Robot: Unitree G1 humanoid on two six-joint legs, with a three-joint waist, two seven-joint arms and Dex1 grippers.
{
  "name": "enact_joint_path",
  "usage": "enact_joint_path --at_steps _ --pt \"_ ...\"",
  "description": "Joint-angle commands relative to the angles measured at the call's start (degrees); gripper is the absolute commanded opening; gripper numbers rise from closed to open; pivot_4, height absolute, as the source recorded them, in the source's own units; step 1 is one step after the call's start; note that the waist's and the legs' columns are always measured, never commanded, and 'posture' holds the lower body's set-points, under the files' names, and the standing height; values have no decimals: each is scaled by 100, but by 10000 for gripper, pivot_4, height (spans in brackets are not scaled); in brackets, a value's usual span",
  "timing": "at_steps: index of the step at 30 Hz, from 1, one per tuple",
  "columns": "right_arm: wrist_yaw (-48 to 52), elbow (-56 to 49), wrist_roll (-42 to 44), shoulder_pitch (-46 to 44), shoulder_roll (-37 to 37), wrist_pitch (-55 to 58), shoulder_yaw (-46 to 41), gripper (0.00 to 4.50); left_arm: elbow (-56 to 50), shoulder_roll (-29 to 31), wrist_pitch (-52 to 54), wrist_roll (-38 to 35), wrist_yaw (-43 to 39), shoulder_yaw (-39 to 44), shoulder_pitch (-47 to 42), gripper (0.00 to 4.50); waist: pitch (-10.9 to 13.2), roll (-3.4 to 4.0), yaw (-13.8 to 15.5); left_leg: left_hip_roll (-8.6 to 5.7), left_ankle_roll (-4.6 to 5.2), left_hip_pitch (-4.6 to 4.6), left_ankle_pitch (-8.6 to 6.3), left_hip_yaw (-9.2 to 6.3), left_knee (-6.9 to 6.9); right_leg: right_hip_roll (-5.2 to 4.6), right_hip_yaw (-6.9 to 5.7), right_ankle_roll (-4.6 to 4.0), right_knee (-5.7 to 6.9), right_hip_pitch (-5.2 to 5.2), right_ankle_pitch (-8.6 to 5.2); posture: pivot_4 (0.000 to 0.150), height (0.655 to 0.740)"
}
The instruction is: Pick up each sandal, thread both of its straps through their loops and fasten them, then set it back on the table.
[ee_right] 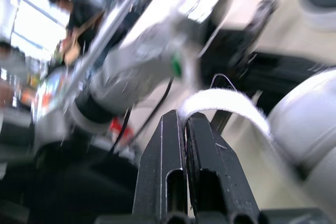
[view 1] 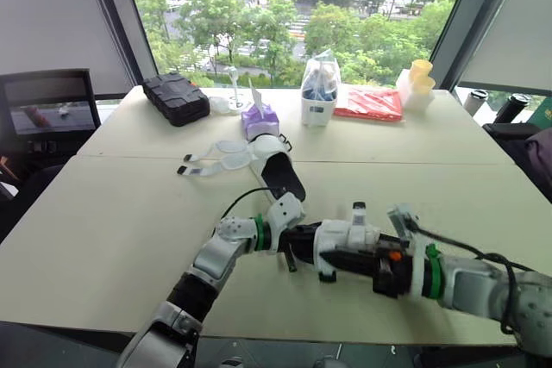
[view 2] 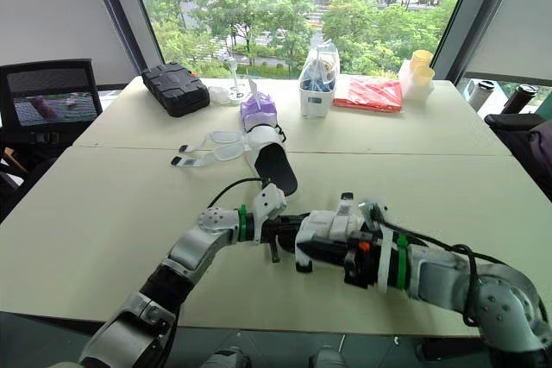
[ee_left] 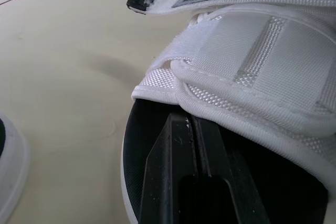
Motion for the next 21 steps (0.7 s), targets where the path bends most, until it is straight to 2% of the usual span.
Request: enact_joint_path --at_steps 1,4,11,13,17,21 --pt "-553 198 373 22 256 -114 -26 566 0 58 51 69 20 -18 95 0 0 1 -7 1 0 0 0 0 -1 0 0 0 0 0 0 1500 7400" --pt "-805 246 504 210 418 -211 -101 8737 -133 109 91 63 37 -38 214 0 -2 3 -21 1 0 2 0 0 -1 1 1 0 3 -2 1 1500 7400" --pt "-1012 252 293 55 376 -563 -275 40859 -265 104 175 53 65 -58 282 0 -4 6 -25 2 0 13 0 1 6 2 1 -17 5 11 -8 1500 7400" --pt "-936 177 304 -146 209 -611 -371 40859 -257 101 178 55 55 -59 261 0 -4 6 -29 2 1 13 1 2 14 2 1 -19 4 15 -9 1500 7400" --pt "-444 -75 -315 -472 -313 -711 -347 40859 -228 120 156 59 30 -65 237 0 -3 6 -25 2 2 10 1 4 17 2 0 -16 4 11 -10 1500 7400" --pt "314 -170 -1775 -905 -907 -1185 171 40859 -228 131 159 59 12 -74 232 0 -5 10 -26 2 2 6 1 3 0 3 0 -6 3 0 0 1500 7400"
